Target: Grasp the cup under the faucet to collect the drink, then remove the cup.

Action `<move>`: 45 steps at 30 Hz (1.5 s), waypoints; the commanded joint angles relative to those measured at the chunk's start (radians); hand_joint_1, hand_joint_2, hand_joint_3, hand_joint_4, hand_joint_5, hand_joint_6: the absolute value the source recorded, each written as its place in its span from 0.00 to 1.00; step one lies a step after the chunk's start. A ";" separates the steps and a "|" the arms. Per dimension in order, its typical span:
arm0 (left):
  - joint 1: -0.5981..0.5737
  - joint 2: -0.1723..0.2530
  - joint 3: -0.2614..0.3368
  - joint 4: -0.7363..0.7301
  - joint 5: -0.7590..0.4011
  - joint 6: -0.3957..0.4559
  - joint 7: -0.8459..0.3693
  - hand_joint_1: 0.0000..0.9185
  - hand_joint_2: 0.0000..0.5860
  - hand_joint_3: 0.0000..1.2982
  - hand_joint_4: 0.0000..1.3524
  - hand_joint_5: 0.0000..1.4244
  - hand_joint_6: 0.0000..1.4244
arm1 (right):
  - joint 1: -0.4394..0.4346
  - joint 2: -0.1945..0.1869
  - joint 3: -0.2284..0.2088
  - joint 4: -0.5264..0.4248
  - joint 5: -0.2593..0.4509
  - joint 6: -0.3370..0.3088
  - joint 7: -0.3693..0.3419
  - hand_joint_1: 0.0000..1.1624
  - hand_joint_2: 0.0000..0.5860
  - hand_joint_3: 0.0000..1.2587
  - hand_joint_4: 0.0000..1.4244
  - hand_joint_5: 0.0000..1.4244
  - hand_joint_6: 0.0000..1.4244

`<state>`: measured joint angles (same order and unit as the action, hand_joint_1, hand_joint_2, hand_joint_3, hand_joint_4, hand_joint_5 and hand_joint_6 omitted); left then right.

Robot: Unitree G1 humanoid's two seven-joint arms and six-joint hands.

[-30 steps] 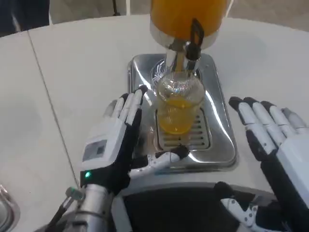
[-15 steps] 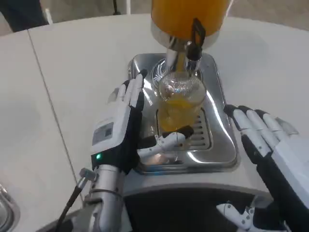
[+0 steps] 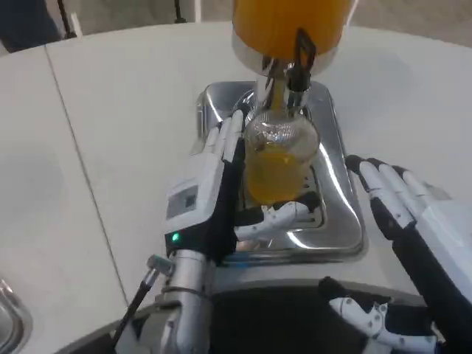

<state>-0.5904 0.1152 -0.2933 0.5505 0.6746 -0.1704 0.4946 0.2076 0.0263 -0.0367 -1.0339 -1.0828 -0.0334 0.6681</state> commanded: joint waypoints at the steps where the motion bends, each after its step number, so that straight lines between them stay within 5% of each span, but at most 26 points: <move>1: -0.054 -0.027 -0.005 0.092 -0.017 -0.007 0.032 0.33 0.05 0.00 0.00 0.02 0.02 | -0.006 -0.014 0.030 0.010 -0.018 0.022 0.012 0.48 0.58 0.00 0.00 0.00 0.03; 23: -0.048 -0.090 -0.084 0.154 -0.025 -0.020 0.117 0.32 0.06 0.00 0.00 0.14 0.14 | -0.110 -0.062 0.038 0.055 -0.042 0.166 0.046 0.47 0.57 0.00 0.00 0.00 0.03; 30: -0.141 -0.184 -0.101 0.288 -0.025 0.028 0.189 0.29 0.06 0.00 0.00 0.19 0.18 | -0.097 -0.074 0.006 0.026 -0.052 0.215 0.067 0.46 0.58 0.00 0.00 0.00 0.03; 36: -0.191 -0.241 -0.086 0.380 -0.045 0.057 0.290 0.28 0.06 0.11 0.15 0.39 0.50 | -0.106 -0.070 -0.007 0.027 -0.064 0.256 0.082 0.46 0.59 0.00 0.00 0.00 0.03; 41: -0.228 -0.285 -0.073 0.440 -0.062 0.084 0.390 0.29 0.06 0.31 0.41 0.63 0.78 | -0.166 -0.099 -0.046 0.047 -0.038 0.308 0.121 0.46 0.60 0.00 0.00 0.00 0.03; 45: -0.249 -0.308 -0.067 0.478 -0.081 0.086 0.446 0.42 0.09 0.57 0.67 0.87 0.99 | -0.180 -0.121 -0.053 0.061 -0.040 0.330 0.127 0.46 0.60 0.00 0.00 0.00 0.03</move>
<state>-0.8358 -0.0754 -0.3686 0.9867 0.6203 -0.1040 0.9183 0.0261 -0.0852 -0.0832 -0.9836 -1.1208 0.2811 0.7822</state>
